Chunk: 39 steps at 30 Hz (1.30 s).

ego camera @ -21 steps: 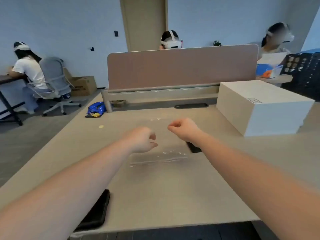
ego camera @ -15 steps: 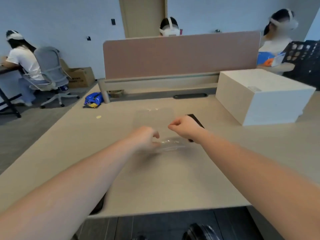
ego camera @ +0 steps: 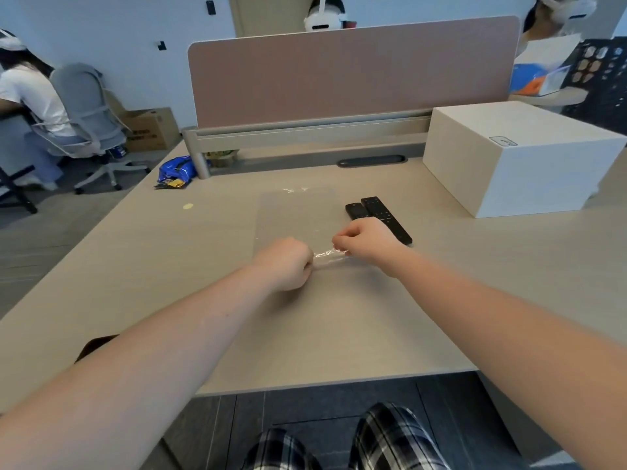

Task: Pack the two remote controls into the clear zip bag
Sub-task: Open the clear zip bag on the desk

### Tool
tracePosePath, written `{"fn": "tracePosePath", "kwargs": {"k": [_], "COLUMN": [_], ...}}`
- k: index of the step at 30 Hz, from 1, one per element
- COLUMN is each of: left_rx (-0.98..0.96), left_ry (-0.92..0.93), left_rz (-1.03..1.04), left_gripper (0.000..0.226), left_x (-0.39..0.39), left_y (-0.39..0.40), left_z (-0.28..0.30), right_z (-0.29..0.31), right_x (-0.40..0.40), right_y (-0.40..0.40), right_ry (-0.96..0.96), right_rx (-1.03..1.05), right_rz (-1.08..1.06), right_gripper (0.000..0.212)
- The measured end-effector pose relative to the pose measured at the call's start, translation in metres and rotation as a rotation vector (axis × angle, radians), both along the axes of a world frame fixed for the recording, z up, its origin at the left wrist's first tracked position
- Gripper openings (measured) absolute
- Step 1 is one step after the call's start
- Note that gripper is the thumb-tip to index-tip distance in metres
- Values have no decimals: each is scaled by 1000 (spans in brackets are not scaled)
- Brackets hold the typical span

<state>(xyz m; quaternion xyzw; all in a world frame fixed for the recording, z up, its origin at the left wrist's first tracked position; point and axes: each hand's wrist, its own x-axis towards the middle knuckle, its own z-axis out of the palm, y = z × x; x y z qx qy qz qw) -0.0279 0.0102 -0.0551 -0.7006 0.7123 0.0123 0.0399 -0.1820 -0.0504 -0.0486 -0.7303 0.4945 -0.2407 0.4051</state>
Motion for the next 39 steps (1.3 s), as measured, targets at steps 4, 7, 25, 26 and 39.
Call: {"fn": "tracePosePath", "kwargs": {"k": [4,7,25,26,39], "left_rx": [-92,-171,-188,-184,-383], "left_ry": [158,270,458,468,411], "left_rz": [60,84,177,179,434], "left_gripper": [27,24,11,10,11], "left_x": [4,5,-5,-5,18], "left_y": [1,2,-1,-1,-8], "left_z": [0,-4,-7,-6,9], "right_z": [-6,-8,-22,-22,-23], "right_x": [-2,-1,18,18,13], "right_y": [13,23,21,21,25], "right_ry": [-113,-105,-305,-289,-180], "right_rx": [39,107,367,352,306], "right_rz": [-78,-60,-85,-84,-143], "right_gripper": [16,25,26,27,21]}}
